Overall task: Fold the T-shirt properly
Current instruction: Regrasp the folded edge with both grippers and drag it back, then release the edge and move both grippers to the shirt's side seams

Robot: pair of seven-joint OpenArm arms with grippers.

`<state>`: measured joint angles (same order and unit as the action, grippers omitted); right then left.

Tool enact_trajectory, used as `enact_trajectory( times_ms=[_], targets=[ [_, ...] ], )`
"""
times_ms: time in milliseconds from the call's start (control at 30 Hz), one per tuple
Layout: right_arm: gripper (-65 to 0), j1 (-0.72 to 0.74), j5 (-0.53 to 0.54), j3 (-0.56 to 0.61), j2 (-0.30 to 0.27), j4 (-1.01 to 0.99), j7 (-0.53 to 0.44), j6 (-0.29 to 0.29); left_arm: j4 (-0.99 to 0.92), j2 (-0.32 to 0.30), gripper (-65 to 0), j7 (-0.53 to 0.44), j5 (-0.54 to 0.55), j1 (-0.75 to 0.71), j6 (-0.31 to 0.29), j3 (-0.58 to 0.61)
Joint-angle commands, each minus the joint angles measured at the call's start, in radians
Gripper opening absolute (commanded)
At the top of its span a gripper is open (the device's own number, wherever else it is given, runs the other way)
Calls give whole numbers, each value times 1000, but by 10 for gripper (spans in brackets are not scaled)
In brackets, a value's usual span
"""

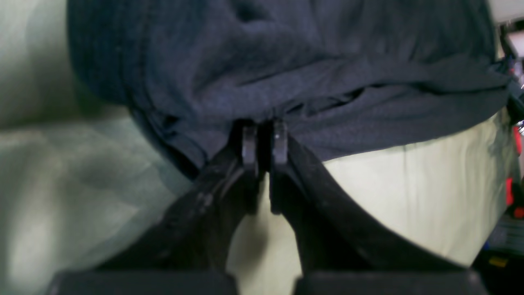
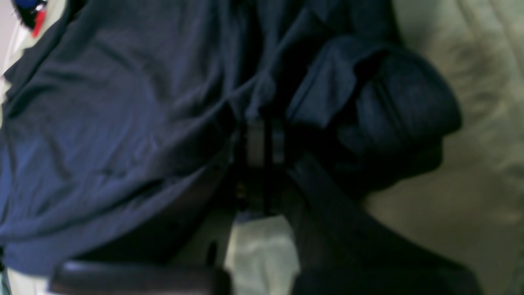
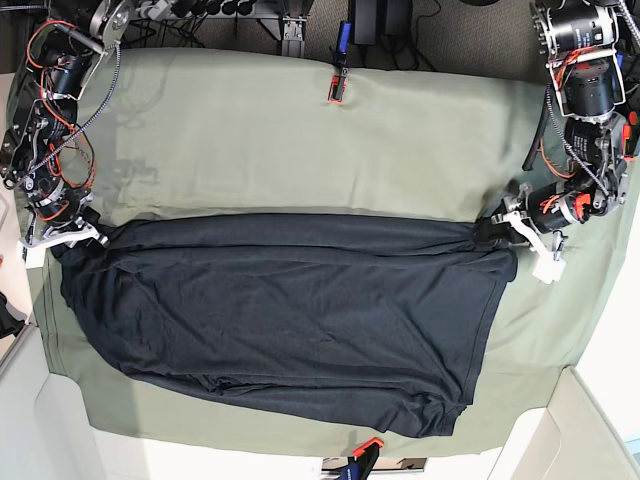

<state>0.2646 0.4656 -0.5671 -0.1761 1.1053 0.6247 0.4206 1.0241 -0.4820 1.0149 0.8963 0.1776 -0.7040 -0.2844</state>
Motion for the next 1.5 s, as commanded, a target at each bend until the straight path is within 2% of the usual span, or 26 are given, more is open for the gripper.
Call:
enact_trajectory(
  times_ms=[0, 267, 467, 767, 900, 1067, 1433, 1467],
  targets=[
    [-650, 3, 19, -2, -12, 39, -2, 14, 28, -40, -650, 14, 11, 13, 6, -6],
    [-650, -139, 99, -2, -14, 237, 84, 33, 140, -124, -650, 105, 142, -100, 6, -6],
    [-650, -287, 146, -2, -46, 363, 109, 32, 283, -175, -650, 112, 162, -269, 6, -28],
    [-650, -493, 148, -18, -94, 558, 114, 32, 487, -175, -650, 112, 163, -496, 6, -199],
    [-650, -556, 151, -40, -96, 601, 117, 32, 528, -175, -650, 112, 170, -564, 6, -249],
    [-650, -624, 182, -64, -96, 639, 120, 32, 554, -175, -650, 111, 170, -613, 6, -254],
    [-650, -639, 179, -70, -95, 641, 116, 32, 555, -175, -650, 78, 154, -613, 6, -254],
    [-650, -639, 177, -70, -95, 641, 117, 32, 555, -175, -618, 78, 154, -613, 6, -254]
  ],
)
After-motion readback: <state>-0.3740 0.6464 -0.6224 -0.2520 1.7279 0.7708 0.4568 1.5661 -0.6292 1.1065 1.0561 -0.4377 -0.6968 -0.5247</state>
